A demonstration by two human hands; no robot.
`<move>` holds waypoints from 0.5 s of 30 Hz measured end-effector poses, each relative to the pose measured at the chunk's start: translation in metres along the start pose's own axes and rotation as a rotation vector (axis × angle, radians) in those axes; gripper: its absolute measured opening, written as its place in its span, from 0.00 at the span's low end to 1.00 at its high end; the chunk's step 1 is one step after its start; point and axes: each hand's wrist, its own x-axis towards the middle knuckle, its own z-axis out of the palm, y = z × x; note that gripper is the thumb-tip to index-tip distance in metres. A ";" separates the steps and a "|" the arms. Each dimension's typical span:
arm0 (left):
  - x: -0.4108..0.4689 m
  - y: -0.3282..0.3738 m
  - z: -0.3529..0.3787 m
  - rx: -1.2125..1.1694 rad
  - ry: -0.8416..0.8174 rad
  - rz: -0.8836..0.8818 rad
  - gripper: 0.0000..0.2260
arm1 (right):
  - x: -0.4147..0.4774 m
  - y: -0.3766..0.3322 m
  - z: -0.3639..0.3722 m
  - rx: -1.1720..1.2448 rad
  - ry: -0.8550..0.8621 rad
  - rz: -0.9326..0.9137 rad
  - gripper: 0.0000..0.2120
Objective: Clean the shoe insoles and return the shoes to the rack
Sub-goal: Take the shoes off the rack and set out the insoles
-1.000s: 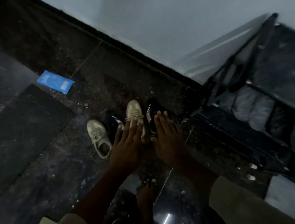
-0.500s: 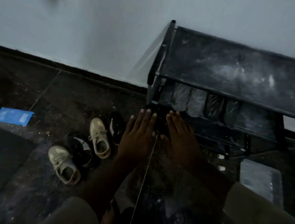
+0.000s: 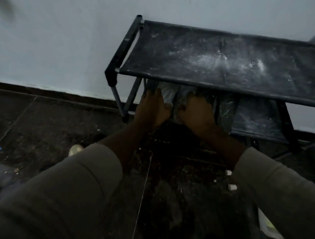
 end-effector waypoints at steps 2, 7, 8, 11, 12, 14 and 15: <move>0.013 0.006 0.003 0.032 -0.062 -0.046 0.33 | 0.008 0.004 0.005 0.023 -0.051 0.047 0.21; 0.038 0.008 0.013 0.053 -0.076 -0.137 0.38 | 0.020 0.009 0.012 0.114 -0.082 0.093 0.20; 0.043 0.007 0.015 0.025 -0.079 -0.165 0.40 | 0.022 0.011 0.011 0.148 -0.092 0.090 0.19; 0.055 0.003 0.020 -0.058 -0.094 -0.227 0.43 | 0.032 0.021 0.011 0.342 -0.074 0.168 0.13; 0.059 0.001 0.021 -0.100 -0.092 -0.251 0.42 | 0.035 0.024 0.011 0.412 -0.076 0.217 0.09; 0.065 0.000 0.020 -0.160 -0.081 -0.277 0.38 | 0.043 0.028 0.012 0.551 -0.068 0.328 0.06; 0.066 0.000 0.019 -0.174 -0.074 -0.281 0.35 | 0.046 0.028 0.014 0.623 -0.038 0.384 0.06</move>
